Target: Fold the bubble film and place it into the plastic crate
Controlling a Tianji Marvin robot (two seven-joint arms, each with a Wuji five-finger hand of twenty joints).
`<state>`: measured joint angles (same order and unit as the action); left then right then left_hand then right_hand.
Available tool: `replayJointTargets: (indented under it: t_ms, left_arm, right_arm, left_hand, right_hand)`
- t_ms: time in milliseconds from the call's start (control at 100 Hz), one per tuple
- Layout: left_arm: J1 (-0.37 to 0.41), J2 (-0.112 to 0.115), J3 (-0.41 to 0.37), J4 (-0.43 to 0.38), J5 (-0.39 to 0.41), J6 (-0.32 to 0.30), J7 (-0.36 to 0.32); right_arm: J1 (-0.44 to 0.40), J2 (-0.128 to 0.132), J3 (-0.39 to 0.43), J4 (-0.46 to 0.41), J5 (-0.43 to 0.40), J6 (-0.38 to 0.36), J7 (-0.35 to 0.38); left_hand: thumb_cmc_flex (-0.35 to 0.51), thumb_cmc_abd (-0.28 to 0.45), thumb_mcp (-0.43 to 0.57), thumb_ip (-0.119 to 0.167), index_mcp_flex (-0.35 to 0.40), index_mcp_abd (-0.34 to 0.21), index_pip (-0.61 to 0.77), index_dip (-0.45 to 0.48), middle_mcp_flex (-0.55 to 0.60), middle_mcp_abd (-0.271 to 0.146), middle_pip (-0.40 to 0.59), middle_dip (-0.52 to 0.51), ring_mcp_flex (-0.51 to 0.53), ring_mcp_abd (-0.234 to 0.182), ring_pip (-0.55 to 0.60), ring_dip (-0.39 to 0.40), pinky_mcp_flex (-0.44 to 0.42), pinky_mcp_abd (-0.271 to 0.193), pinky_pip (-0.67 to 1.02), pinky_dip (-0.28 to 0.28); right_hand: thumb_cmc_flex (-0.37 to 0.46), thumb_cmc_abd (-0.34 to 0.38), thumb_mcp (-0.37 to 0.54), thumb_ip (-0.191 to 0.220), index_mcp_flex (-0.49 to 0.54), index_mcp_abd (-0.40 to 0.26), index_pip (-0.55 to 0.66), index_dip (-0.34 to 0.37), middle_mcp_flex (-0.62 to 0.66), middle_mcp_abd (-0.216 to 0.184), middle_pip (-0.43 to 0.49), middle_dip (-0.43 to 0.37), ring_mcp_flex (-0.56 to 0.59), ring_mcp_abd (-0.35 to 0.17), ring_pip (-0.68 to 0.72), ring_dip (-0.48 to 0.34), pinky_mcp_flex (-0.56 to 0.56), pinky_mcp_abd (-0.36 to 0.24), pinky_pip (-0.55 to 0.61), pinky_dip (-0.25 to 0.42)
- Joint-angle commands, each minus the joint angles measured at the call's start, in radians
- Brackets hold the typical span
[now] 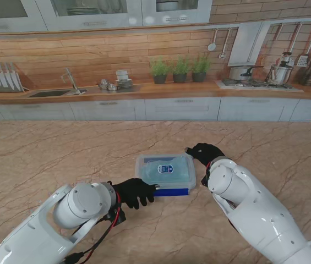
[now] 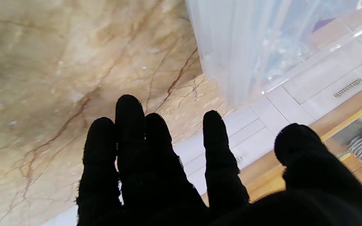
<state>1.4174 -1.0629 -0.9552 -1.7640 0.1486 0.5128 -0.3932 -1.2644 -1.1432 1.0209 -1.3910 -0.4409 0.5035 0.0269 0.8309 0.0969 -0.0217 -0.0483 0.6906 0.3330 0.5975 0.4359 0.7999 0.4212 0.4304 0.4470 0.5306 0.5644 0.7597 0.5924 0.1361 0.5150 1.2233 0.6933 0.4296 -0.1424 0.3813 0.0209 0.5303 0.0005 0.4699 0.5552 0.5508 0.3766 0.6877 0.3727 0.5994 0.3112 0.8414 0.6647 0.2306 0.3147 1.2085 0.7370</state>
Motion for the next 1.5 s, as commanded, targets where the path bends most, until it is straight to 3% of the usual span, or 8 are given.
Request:
replayJointTargets:
  t_ms: [0,190,340,490,810,1240,1370,1490]
  left_arm:
    - [0.012,-0.006,0.003,-0.009,0.001,0.011,0.000]
    - [-0.005,-0.010,0.016,0.012,-0.008,0.040,0.006]
    - [-0.021,-0.021,0.028,0.035,0.006,0.052,0.039]
    - [-0.051,-0.026,0.045,0.058,0.003,0.080,0.045]
    - [-0.124,-0.026,0.102,0.093,0.125,0.153,0.071]
    - [-0.263,-0.027,0.233,0.187,0.224,0.262,0.073]
    - [-0.290,-0.034,0.262,0.215,0.236,0.270,0.086]
    - [-0.300,-0.036,0.271,0.228,0.238,0.271,0.088]
  right_arm:
    - [0.023,-0.018,-0.014,0.018,0.002,-0.018,-0.008]
    - [0.073,-0.021,-0.068,0.058,0.047,-0.033,0.032]
    - [0.066,-0.003,-0.083,0.031,0.032,-0.019,0.090]
    - [0.034,0.025,-0.078,-0.023,-0.021,-0.007,0.151]
    - [-0.062,0.076,-0.035,-0.157,-0.119,-0.003,0.279]
    - [-0.161,0.133,0.055,-0.335,-0.094,-0.010,0.501]
    - [-0.186,0.134,0.103,-0.372,-0.064,0.014,0.504]
    - [-0.190,0.115,0.127,-0.369,-0.022,0.048,0.433]
  left_hand:
    - [0.028,-0.013,-0.008,0.015,0.001,0.002,-0.030,-0.016,-0.018,0.011,-0.001,-0.015,-0.012,0.005,0.000,-0.009,-0.008,-0.030,0.006,-0.003]
    - [0.024,-0.010,-0.008,0.015,-0.003,0.004,-0.046,-0.027,-0.028,0.012,-0.006,-0.018,-0.018,0.004,-0.003,-0.011,-0.013,-0.033,0.004,-0.004]
    - [0.024,-0.013,-0.008,0.015,0.003,0.006,-0.051,-0.032,-0.027,0.014,-0.005,-0.019,-0.017,0.005,-0.002,-0.011,-0.013,-0.031,0.004,-0.005]
    - [0.022,-0.010,-0.008,0.015,-0.004,0.005,-0.052,-0.033,-0.032,0.013,-0.004,-0.019,-0.023,0.005,-0.003,-0.011,-0.016,-0.033,0.003,-0.006]
    - [0.013,-0.020,-0.010,0.016,0.009,0.007,-0.024,-0.023,-0.011,0.012,0.017,-0.011,-0.003,0.008,0.014,-0.006,0.001,-0.025,0.011,-0.003]
    - [-0.012,-0.085,-0.002,0.024,0.049,-0.005,0.128,0.045,0.081,-0.010,0.098,0.032,0.083,0.011,0.082,0.012,0.077,-0.005,0.047,0.024]
    - [0.002,-0.107,0.002,0.026,0.046,-0.008,0.147,0.052,0.087,-0.014,0.109,0.037,0.091,0.008,0.089,0.013,0.086,-0.006,0.051,0.028]
    - [0.022,-0.127,0.008,0.030,0.046,-0.009,0.161,0.057,0.094,-0.017,0.117,0.040,0.098,0.005,0.093,0.012,0.089,-0.010,0.052,0.030]
  right_hand:
    - [-0.016,-0.024,0.008,-0.006,-0.044,-0.040,-0.008,0.001,-0.031,-0.007,-0.020,-0.005,-0.027,-0.007,-0.018,-0.011,-0.018,-0.023,-0.024,-0.006]
    - [-0.007,-0.027,0.013,-0.015,-0.039,-0.092,0.012,0.003,-0.046,-0.011,-0.033,-0.009,-0.048,-0.016,-0.035,-0.012,-0.034,-0.033,-0.051,-0.004]
    - [0.018,-0.030,0.013,-0.020,0.071,-0.057,0.048,0.006,-0.013,-0.008,-0.024,-0.004,-0.037,-0.007,-0.025,-0.004,-0.031,-0.031,-0.053,0.005]
    - [0.031,-0.022,0.006,-0.021,0.125,-0.026,0.053,0.004,0.015,-0.005,-0.017,0.000,-0.023,0.000,-0.016,0.001,-0.021,-0.029,-0.049,0.015]
    - [0.060,-0.013,-0.007,-0.017,0.194,-0.010,0.069,0.020,0.056,0.003,-0.009,0.006,0.002,0.013,0.000,0.007,-0.006,-0.024,-0.039,0.026]
    - [0.090,0.000,-0.039,-0.013,0.234,-0.003,0.069,0.044,0.109,0.009,-0.023,0.008,0.040,0.027,0.000,0.008,0.012,-0.020,-0.044,0.027]
    - [0.077,0.004,-0.047,-0.008,0.250,0.047,0.072,0.063,0.199,0.017,0.014,0.029,0.129,0.044,0.057,0.032,0.076,0.005,0.006,0.045]
    - [0.067,-0.004,-0.045,-0.002,0.246,0.090,0.056,0.073,0.227,0.031,0.037,0.041,0.165,0.053,0.085,0.040,0.103,0.017,0.042,0.050]
